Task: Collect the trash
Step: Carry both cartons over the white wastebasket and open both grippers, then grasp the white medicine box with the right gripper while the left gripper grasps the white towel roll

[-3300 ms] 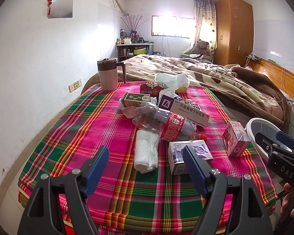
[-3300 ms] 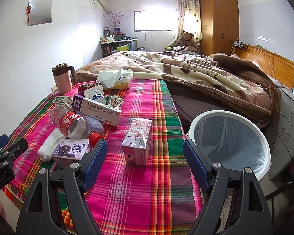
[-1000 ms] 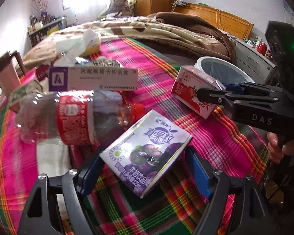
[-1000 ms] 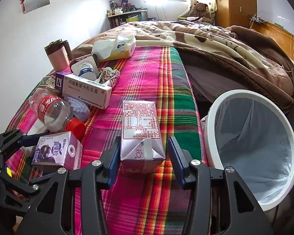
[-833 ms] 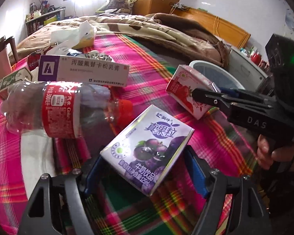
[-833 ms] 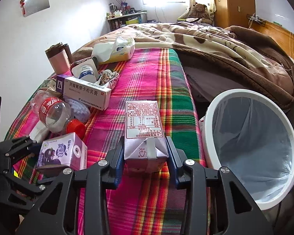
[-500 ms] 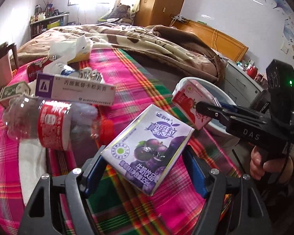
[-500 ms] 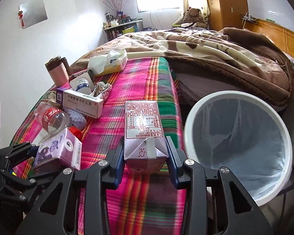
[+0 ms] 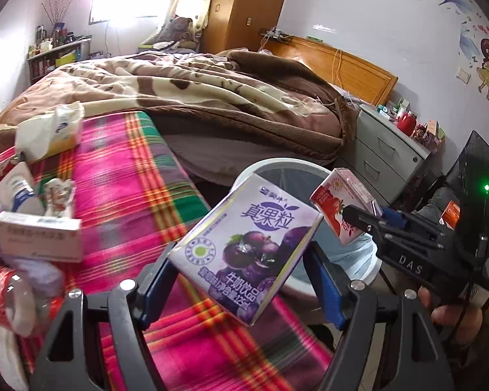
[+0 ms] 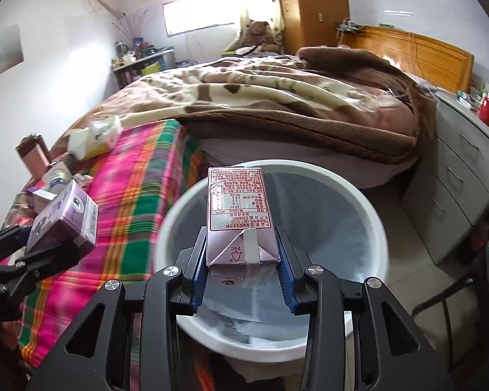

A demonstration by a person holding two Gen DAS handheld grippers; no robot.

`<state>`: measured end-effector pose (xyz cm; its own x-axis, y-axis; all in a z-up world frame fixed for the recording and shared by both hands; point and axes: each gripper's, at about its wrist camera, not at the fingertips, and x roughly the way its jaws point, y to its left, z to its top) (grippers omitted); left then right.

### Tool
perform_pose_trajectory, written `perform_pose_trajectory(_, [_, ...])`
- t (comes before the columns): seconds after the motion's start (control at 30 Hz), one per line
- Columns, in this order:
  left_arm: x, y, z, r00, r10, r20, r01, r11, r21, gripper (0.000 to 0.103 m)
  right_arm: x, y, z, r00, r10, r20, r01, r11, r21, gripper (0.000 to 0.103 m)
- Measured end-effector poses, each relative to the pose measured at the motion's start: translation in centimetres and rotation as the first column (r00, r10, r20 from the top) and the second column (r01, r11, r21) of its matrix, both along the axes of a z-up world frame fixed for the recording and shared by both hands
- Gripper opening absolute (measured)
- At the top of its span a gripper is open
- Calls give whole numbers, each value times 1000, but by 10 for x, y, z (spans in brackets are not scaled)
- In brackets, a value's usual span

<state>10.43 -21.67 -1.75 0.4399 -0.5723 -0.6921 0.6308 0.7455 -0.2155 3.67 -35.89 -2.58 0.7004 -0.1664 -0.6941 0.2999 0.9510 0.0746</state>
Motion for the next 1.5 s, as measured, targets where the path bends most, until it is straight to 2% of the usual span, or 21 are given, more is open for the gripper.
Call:
perform_pose_trajectory(0.17, [-1, -36, -4, 1000, -29, 5, 29, 999, 27, 78, -3, -17, -9, 999, -42, -26, 42, 999, 3, 39])
perform_pose_trajectory(0.33, [3, -65, -10, 998, -49, -27, 51, 998, 46, 78, -5, -33, -13, 997, -63, -48, 64, 998, 3, 39])
perform_pose_trajectory(0.5, [0, -77, -10, 999, -52, 5, 52, 997, 62, 78, -7, -44, -16, 995, -87, -53, 87, 996, 3, 39])
perform_pose_trajectory(0.6, [2, -75, -10, 999, -49, -12, 49, 998, 48, 79, -10, -48, -17, 993, -99, -64, 99, 995, -3, 39])
perform_pose_trajectory(0.63, [2, -74, -10, 999, -46, -13, 47, 998, 46, 79, -10, -48, -18, 993, -100, -64, 100, 995, -7, 41])
perform_pose_trajectory(0.7, [1, -71, -8, 999, -36, -10, 37, 998, 45, 85, -12, -49, -17, 993, -104, -61, 103, 995, -14, 59])
perform_pose_trajectory(0.73, [2, -69, -8, 999, -35, -9, 36, 998, 44, 89, -12, -49, -16, 993, -109, -56, 108, 994, -17, 72])
perform_pose_trajectory(0.77, [2, -68, -6, 999, -31, -8, 31, 999, 44, 89, -14, -48, -15, 992, -113, -47, 112, 994, -20, 74])
perform_pose_trajectory(1.13, [-7, -20, 10, 998, 49, 32, -50, 998, 24, 89, -13, -30, -1, 996, -84, -7, 84, 996, -22, 74])
perform_pose_trajectory(1.3, [-11, 23, 15, 992, 120, 48, -120, 993, -1, 89, -8, -10, 10, 999, -31, 37, 32, 999, -17, 74])
perform_pose_trajectory(1.4, [-14, 51, 15, 982, 175, 77, -176, 984, 12, 89, -3, 6, 14, 998, 19, 63, -19, 1000, -12, 74])
perform_pose_trajectory(1.5, [-15, 83, 16, 970, 230, 75, -230, 973, -5, 89, 5, 23, 16, 994, 73, 77, -73, 997, -4, 74])
